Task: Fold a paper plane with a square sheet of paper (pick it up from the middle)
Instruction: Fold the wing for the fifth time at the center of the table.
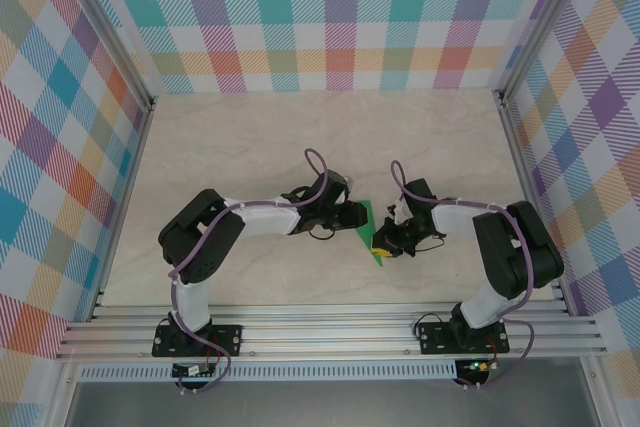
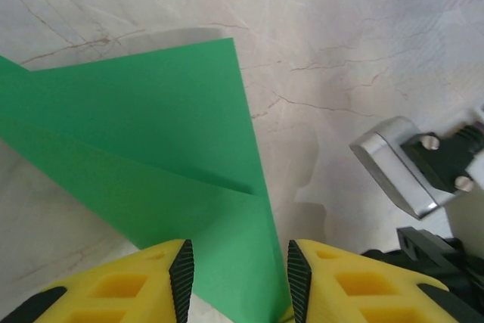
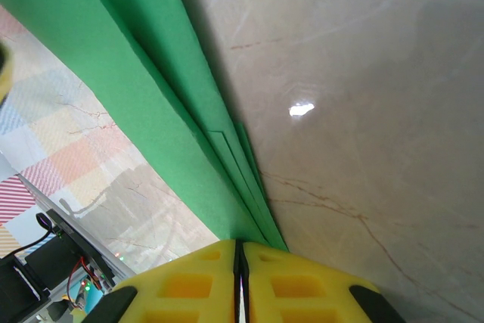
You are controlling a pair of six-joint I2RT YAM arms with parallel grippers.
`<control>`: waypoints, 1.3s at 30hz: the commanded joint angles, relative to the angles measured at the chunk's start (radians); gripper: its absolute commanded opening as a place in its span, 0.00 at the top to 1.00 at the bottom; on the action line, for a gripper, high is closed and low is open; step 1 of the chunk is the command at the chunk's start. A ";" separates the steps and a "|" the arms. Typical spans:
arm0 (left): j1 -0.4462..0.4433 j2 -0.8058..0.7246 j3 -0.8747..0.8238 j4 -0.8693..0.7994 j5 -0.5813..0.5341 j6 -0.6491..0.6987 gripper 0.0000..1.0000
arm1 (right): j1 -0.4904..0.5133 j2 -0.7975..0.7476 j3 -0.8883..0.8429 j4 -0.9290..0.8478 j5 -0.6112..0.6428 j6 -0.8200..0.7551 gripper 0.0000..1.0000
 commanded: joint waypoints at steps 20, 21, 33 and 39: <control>0.091 0.115 0.089 0.000 -0.010 0.055 0.61 | 0.010 0.048 -0.038 -0.050 0.080 -0.043 0.88; 0.097 0.122 0.096 -0.007 -0.007 0.060 0.61 | 0.010 0.048 -0.040 -0.050 0.079 -0.043 0.88; 0.174 0.108 0.144 -0.093 0.003 0.114 0.61 | 0.010 0.053 -0.040 -0.040 0.072 -0.047 0.88; 0.176 0.044 0.154 -0.087 0.045 0.097 0.59 | 0.011 0.046 -0.042 -0.033 0.064 -0.049 0.88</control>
